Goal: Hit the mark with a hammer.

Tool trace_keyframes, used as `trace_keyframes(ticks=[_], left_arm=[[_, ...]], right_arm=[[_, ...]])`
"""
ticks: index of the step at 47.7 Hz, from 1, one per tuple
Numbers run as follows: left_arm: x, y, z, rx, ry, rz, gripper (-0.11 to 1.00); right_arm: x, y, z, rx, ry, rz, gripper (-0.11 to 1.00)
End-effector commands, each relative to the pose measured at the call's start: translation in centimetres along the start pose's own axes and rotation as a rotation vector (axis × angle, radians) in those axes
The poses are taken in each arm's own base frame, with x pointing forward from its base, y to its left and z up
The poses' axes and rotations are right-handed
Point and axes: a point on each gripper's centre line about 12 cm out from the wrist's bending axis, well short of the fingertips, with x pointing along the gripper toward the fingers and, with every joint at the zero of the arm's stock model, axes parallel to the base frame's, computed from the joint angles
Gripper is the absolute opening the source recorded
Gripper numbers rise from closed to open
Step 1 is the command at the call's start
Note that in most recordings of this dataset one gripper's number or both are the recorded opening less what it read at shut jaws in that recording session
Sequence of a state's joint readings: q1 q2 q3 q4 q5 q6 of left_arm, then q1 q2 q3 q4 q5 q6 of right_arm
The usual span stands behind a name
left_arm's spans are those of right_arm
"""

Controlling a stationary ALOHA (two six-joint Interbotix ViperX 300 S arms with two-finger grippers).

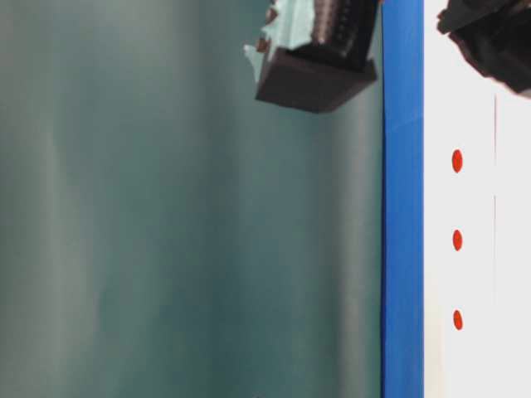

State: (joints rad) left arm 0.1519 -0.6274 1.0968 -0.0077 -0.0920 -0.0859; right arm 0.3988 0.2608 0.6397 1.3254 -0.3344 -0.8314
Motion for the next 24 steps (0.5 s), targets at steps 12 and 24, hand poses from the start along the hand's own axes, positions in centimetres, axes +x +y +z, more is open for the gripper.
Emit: trace_keyframes(ticks=[12,24], left_arm=[[-0.1,-0.3,0.3,-0.001,-0.001,-0.010,0.89],[-0.1,-0.7,0.2,0.007,0.001,-0.026,0.89]], right_arm=[[-4.7,0.5,4.6,-0.010,-0.144,0.063,0.76],[-9.4,-0.5,7.5,-0.041,-0.257,0.093,0.76]])
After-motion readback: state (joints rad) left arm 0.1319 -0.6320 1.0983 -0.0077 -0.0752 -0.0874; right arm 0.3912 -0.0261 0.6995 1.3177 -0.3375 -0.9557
